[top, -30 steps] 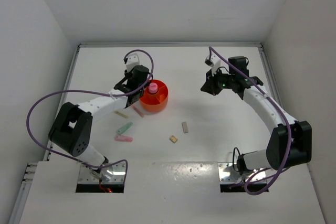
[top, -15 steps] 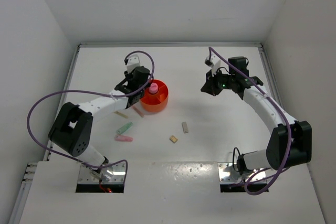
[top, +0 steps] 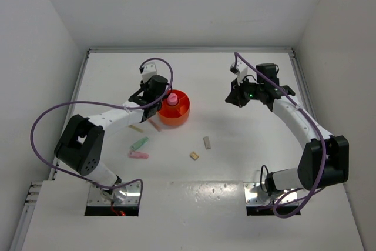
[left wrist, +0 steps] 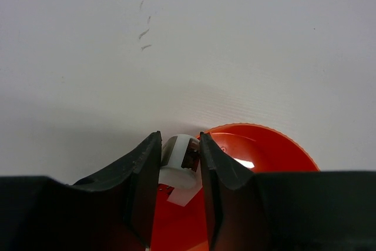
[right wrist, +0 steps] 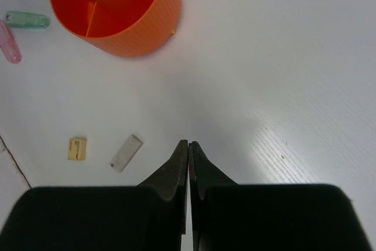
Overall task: Sort the stationery into containers
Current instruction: Place the stapler in the storage box.
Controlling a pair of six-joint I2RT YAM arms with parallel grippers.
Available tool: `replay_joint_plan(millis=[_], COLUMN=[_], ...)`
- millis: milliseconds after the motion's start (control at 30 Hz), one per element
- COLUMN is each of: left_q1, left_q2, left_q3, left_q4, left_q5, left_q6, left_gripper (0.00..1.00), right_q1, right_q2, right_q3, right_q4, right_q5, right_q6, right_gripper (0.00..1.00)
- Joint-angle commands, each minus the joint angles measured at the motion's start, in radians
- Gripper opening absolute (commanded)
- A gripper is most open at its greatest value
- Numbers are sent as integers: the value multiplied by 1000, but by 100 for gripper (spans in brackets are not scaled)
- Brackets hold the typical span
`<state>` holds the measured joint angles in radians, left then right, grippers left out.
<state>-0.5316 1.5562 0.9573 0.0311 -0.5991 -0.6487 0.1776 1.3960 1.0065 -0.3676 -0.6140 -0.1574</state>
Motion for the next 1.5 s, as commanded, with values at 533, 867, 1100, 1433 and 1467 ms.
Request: replay_joint_plan(millis=[533,867,1100,1433,1467], left_q1=[-19,-19,-19,-19,-19], left_q2=[-35,-44,-62,-90,-90], left_q3=[-8,-17,-8,-17,-17], left_q4=[18,18,9,0,0], left_q5=[12,12,12,30,30], left_q6=[-11,-11,-11,-38,-39], left_gripper=[16,16,17,18,18], right_q1=[-6,-6,-6,-6,-6], right_q2=[1,1,1,1,1], right_q3=[1,1,1,1,1], right_q4=[22,22,22,22,22], right_q5=[-27,-27,-27,-27,-27], right_q6=[-16,-16,-16,-16,-16], right_gripper=[0,0,0,0,0])
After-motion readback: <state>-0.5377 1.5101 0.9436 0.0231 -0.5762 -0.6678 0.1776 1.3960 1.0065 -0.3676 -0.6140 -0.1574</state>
